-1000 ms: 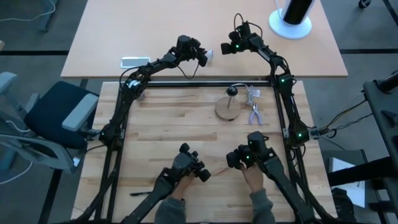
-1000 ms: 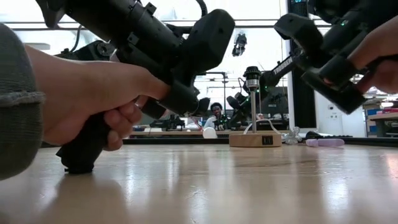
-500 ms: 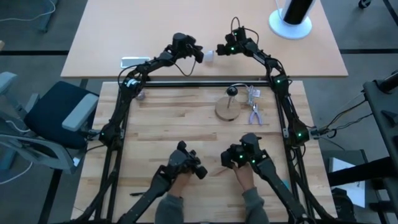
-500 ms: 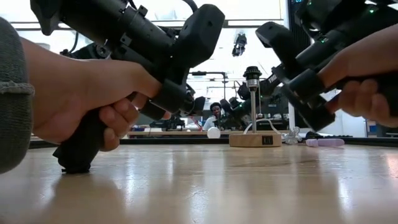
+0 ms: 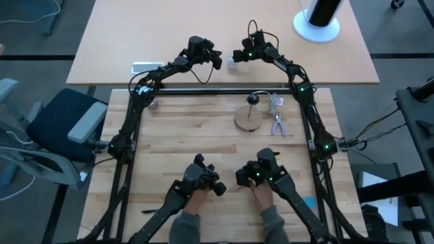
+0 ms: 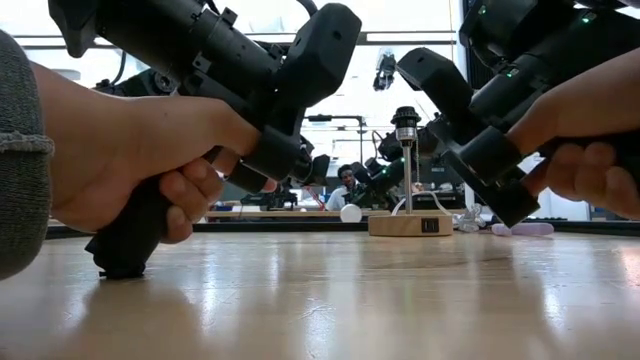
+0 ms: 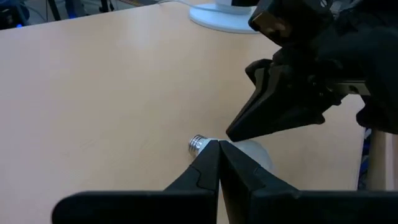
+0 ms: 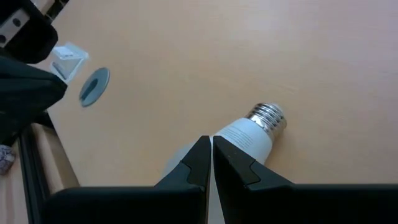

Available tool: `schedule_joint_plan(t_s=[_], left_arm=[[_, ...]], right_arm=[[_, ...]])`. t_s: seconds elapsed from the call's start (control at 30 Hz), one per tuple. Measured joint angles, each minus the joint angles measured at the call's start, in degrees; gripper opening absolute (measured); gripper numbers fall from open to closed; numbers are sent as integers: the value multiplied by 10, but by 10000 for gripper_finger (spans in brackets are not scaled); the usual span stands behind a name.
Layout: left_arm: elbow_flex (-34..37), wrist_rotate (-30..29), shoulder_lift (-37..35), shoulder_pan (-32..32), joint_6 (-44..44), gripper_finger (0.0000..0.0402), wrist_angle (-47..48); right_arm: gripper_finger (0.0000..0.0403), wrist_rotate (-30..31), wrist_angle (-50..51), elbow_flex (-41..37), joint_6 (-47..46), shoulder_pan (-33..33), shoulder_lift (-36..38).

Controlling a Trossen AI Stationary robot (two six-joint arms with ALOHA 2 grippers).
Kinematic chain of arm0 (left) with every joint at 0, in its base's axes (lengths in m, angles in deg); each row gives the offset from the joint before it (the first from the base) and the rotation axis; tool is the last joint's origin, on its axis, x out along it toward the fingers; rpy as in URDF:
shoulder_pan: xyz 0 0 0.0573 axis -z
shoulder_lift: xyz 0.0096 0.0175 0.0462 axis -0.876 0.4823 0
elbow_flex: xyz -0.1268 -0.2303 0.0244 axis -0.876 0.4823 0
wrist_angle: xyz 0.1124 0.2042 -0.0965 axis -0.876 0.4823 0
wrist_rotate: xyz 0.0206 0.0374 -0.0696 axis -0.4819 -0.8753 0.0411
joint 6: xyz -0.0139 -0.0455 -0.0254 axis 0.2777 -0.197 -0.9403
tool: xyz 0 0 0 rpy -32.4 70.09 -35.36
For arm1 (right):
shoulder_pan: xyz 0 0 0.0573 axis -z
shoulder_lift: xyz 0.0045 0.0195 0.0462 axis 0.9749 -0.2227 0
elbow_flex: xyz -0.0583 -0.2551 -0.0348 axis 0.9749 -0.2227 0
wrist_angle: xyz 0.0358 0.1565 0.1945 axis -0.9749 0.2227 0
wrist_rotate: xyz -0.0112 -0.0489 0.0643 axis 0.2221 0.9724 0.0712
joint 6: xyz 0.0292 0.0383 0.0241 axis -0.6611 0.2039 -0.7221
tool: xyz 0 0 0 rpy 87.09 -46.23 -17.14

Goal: Screw lightbulb
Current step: Move the lightbulb to the table

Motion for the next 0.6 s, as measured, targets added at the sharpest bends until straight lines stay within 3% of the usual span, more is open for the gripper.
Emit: schedule_joint_plan(t_s=[0.3, 0.47, 0.53, 0.6], left_arm=[[0, 0, 0, 0, 0, 0, 0], [0, 0, 0, 0, 0, 0, 0], [1, 0, 0, 0, 0, 0, 0], [2, 0, 0, 0, 0, 0, 0]], right_arm=[[11, -2, 13, 0, 11, -8, 0], [2, -128, 35, -1, 26, -4, -1], [1, -120, 35, -1, 29, -2, 3], [1, -51, 40, 3, 34, 3, 10]])
